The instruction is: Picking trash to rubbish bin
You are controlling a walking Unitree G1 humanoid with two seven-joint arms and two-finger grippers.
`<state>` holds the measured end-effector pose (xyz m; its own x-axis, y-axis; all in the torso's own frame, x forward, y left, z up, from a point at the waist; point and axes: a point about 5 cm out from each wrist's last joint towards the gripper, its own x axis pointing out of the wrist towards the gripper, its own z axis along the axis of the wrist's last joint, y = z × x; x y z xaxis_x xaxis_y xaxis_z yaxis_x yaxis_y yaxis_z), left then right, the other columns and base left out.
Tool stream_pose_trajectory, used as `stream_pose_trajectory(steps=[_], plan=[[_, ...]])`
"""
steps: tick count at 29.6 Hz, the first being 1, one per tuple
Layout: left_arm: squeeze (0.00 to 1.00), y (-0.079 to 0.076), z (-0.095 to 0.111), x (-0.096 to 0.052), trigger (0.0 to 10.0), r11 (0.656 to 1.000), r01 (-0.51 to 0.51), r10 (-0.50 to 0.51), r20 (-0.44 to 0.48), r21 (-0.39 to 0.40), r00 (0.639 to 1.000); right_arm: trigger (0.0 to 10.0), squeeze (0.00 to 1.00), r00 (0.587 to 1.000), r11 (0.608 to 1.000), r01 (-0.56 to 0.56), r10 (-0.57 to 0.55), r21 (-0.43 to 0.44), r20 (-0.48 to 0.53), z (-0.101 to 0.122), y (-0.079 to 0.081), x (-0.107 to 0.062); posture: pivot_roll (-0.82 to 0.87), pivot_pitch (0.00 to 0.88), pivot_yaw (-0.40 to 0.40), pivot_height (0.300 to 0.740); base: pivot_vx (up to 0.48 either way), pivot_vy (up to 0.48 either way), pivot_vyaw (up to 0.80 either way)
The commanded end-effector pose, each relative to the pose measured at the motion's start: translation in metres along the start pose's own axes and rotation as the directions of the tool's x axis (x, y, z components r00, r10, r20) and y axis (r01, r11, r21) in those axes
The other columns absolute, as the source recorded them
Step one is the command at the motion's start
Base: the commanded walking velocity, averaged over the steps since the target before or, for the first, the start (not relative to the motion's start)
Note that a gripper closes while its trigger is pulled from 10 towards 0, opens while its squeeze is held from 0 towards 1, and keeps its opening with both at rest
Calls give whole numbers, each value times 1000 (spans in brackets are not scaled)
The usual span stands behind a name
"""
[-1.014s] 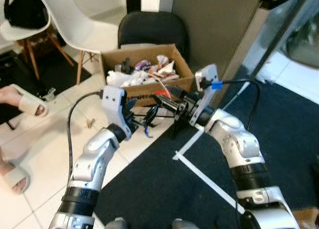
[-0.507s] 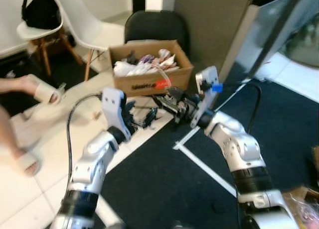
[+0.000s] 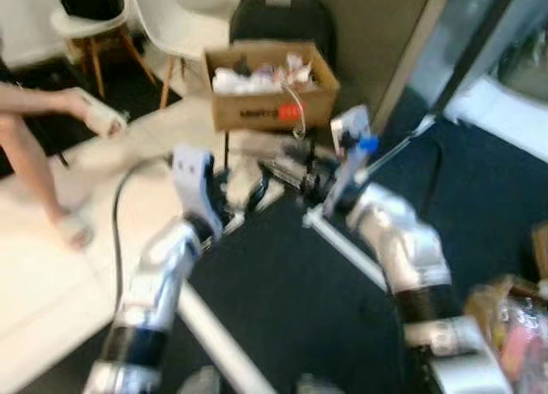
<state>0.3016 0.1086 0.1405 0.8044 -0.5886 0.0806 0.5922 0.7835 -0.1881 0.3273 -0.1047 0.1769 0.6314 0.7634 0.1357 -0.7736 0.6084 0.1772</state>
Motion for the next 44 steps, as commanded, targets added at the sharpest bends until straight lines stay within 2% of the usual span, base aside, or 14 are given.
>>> stream_pose_trajectory(steps=[1,12,19,20,27,33,44], plan=[[0,-2,-3,1,10000,1000,7,-7,-10,-4,1000,10000,0,1000,1000,7,-7,3,4,1,-1,-1,-35,0,-50,740,-401,0,0],[0,-2,-2,1,10000,1000,7,-7,-10,-3,1000,10000,0,999,998,36,-36,-46,-4,2,-5,-3,-31,0,-55,740,-401,0,0],[0,-3,-2,1,10000,1000,7,-7,-7,-1,1000,10000,0,995,985,86,-93,-152,-39,-1,-14,-10,-30,0,-58,740,-376,0,0],[0,-3,-2,1,10000,1000,9,-9,-3,-1,1000,10000,0,995,980,80,-90,-181,-50,-4,-14,-11,-30,0,-58,740,0,0,794],[0,-3,-2,1,10000,1000,13,-13,0,-2,1000,10000,0,995,977,66,-80,-203,-63,-6,-12,-10,-33,0,-58,740,0,0,792],[0,-3,-2,2,10000,1000,17,-17,0,-1,1000,10000,0,994,960,40,-67,-275,-89,-8,-12,-11,-35,0,-62,740,0,0,791],[0,-3,-1,1,10000,1000,25,-25,1,5,1000,10000,0,991,950,46,-83,-309,-107,-13,-17,-15,-34,0,-61,740,0,0,787]])
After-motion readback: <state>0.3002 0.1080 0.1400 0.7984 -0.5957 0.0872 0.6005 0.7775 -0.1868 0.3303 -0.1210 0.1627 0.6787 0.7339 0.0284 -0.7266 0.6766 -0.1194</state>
